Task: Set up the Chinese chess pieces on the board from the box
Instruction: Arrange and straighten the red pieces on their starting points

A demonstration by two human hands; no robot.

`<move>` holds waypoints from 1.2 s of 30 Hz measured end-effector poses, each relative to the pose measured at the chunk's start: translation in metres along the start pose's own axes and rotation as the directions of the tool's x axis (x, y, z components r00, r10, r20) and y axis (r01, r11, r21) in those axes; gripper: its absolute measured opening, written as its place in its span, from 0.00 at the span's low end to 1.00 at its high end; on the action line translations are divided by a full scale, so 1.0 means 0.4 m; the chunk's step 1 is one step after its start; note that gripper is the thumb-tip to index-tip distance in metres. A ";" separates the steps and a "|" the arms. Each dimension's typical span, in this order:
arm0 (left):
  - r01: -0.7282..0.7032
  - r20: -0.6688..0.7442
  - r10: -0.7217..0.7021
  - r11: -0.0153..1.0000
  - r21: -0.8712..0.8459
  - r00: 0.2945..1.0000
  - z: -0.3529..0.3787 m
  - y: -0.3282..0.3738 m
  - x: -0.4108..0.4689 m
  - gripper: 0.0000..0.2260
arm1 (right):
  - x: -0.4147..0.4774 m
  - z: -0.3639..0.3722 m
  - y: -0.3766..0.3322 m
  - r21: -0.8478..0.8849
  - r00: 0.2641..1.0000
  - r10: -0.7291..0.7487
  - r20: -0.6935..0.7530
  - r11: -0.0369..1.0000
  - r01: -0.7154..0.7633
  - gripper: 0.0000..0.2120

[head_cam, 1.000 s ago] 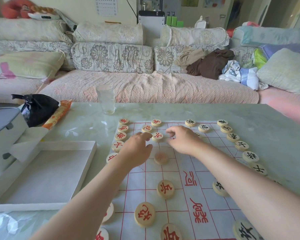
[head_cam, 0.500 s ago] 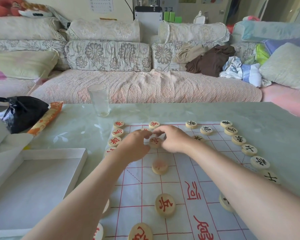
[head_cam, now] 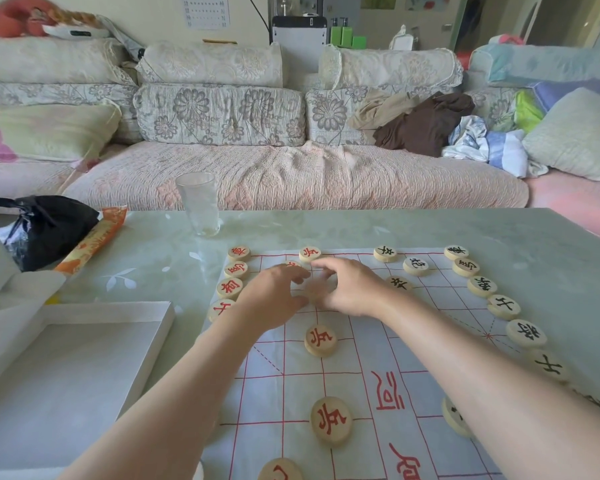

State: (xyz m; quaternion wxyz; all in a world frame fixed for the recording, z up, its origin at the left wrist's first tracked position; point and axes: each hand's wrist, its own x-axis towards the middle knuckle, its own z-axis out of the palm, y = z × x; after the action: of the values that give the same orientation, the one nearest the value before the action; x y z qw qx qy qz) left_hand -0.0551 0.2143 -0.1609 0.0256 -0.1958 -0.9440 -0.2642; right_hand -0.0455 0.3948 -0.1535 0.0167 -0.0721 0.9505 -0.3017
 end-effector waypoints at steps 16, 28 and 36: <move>0.041 0.033 -0.039 0.996 -0.085 0.999 -0.002 0.012 0.016 0.21 | 0.010 -0.006 0.008 0.032 1.000 0.019 -0.013 0.999 -0.019 0.28; 0.124 -0.080 -0.128 0.991 -0.050 0.989 -0.055 -0.006 0.176 0.18 | 0.130 -0.034 0.004 -0.100 0.986 0.116 -0.116 0.987 -0.128 0.26; 0.193 0.058 -0.191 0.980 -0.041 0.980 -0.010 -0.031 0.229 0.19 | 0.207 -0.033 0.003 -0.133 0.999 0.053 -0.001 0.990 -0.053 0.31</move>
State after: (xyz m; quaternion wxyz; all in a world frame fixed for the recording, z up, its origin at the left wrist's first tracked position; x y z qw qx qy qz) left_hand -0.1446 0.2351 -0.1496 -0.0298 -0.1113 -0.9525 -0.2818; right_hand -0.1285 0.3911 -0.1425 0.0209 -0.0480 0.9701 -0.2369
